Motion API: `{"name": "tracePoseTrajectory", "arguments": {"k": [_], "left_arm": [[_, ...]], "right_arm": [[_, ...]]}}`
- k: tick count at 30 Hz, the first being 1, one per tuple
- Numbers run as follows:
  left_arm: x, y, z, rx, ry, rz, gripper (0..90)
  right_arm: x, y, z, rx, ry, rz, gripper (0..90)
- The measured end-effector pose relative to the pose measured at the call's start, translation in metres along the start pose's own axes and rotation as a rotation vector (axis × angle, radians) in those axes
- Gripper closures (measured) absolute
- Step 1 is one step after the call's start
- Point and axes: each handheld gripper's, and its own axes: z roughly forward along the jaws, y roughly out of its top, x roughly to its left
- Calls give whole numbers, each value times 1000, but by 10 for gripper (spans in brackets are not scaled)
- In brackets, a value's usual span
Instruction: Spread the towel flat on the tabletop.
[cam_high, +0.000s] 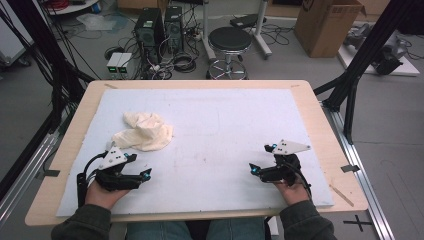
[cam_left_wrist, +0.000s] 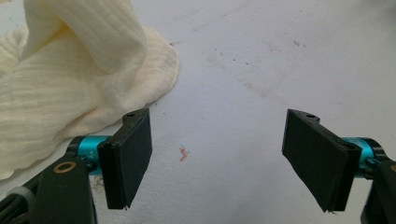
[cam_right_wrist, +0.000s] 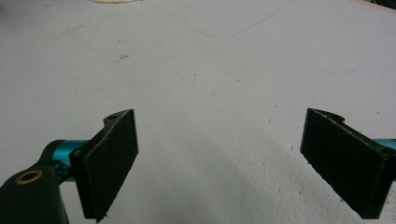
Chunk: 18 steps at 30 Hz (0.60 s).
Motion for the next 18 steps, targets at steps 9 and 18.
{"name": "tracePoseTrajectory", "arguments": {"k": [9, 18], "left_arm": [[1, 0, 2, 2, 3, -5, 248], [0, 0, 0, 0, 1, 3, 248]], "right_arm": [[-2, 0, 1, 1, 2, 0, 107], [0, 0, 1, -1, 4, 0, 106]]}}
